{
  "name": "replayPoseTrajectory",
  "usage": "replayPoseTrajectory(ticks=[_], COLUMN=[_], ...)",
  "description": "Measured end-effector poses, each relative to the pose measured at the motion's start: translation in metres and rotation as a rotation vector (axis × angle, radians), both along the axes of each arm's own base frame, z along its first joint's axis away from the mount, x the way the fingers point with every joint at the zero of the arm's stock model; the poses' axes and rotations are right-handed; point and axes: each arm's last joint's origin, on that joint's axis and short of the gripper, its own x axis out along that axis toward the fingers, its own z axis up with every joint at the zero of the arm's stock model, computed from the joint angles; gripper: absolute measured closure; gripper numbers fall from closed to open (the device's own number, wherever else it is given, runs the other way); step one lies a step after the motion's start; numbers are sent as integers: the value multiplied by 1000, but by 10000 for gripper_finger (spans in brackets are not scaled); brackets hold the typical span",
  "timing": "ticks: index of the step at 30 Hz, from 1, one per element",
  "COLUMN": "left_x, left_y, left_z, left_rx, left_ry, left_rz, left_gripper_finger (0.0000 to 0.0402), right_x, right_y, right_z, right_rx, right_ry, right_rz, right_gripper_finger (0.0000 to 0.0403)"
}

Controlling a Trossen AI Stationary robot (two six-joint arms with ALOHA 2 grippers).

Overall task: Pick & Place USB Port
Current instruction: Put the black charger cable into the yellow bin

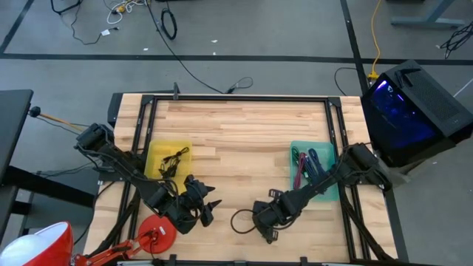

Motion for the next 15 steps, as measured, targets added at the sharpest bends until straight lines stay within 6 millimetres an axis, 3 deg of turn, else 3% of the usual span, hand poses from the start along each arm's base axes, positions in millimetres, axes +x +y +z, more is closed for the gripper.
replayPoseTrajectory(ticks=[5,10,15], left_x=[0,0,0], left_y=[0,0,0], left_z=[0,0,0], left_rx=[1,1,1], left_ry=[0,0,0], left_rz=[0,0,0], left_gripper_finger=[147,147,147], right_x=[5,11,8], right_y=[-7,-9,4], right_z=[4,29,46], right_rx=[6,105,170], right_ry=[-21,-78,-155], right_rz=[16,4,13], right_gripper_finger=[380,380,380])
